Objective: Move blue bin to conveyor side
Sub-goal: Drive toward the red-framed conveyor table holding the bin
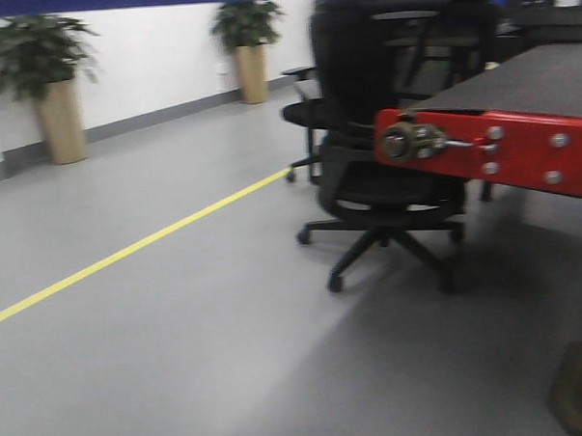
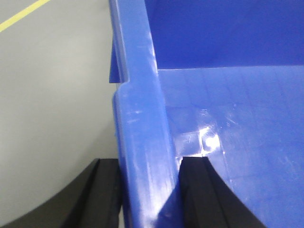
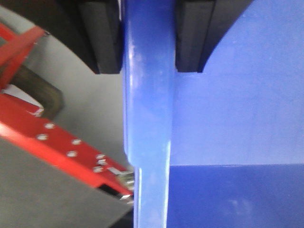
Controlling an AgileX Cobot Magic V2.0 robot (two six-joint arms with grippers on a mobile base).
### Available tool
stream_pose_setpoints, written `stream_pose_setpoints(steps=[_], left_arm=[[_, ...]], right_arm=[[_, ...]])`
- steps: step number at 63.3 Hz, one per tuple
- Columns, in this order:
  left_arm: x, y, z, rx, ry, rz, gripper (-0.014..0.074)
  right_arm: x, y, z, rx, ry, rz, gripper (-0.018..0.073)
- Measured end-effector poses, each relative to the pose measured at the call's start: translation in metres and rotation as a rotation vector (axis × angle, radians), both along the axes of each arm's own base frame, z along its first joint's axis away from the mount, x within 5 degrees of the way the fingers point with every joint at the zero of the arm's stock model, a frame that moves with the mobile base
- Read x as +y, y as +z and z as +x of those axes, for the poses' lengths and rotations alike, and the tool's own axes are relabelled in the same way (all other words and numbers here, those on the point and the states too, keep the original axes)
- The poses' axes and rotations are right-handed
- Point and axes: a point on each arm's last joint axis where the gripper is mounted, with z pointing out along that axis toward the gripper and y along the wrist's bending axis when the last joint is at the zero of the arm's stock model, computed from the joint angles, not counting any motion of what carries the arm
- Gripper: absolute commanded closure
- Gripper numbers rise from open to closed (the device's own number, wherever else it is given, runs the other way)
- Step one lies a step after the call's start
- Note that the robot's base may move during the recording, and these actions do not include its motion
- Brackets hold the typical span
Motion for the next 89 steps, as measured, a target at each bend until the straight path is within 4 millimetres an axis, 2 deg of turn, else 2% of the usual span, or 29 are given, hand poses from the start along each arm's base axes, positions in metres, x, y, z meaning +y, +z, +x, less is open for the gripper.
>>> stream_pose_setpoints(steps=[89], left_arm=[[-0.0002, 0.0, 0.0, 0.0, -0.001, -0.002, 0.0616]], right_arm=[[-0.0002, 0.0, 0.0, 0.0, -0.001, -0.001, 0.0638]])
